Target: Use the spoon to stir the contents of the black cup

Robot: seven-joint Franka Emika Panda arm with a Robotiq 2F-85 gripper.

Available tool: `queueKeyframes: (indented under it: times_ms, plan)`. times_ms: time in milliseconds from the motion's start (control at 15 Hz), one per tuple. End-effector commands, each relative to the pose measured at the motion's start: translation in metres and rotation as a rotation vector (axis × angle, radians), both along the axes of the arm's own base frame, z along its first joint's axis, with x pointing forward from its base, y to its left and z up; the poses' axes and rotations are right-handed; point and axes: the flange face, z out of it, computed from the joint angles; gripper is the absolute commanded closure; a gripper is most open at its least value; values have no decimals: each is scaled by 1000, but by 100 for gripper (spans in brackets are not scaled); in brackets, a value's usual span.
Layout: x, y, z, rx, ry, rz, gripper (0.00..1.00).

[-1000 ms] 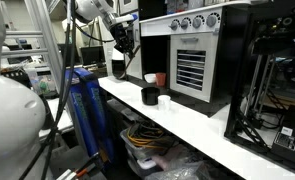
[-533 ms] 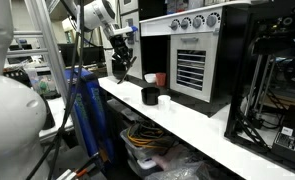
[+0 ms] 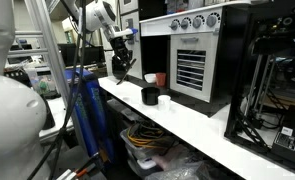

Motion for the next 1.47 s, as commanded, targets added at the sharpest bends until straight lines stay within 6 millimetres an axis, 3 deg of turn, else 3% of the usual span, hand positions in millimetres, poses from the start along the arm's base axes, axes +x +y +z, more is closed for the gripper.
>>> queueKeyframes:
  times_ms: [0,400,1000,1400]
  plan:
    - [-1,9,-11,187,26,-29,96]
    - [-15,17,-57,468,11,-157,96]
    - [0,-26,-93,582,-75,-303,96]
    - [12,-37,-116,594,-70,-325,96]
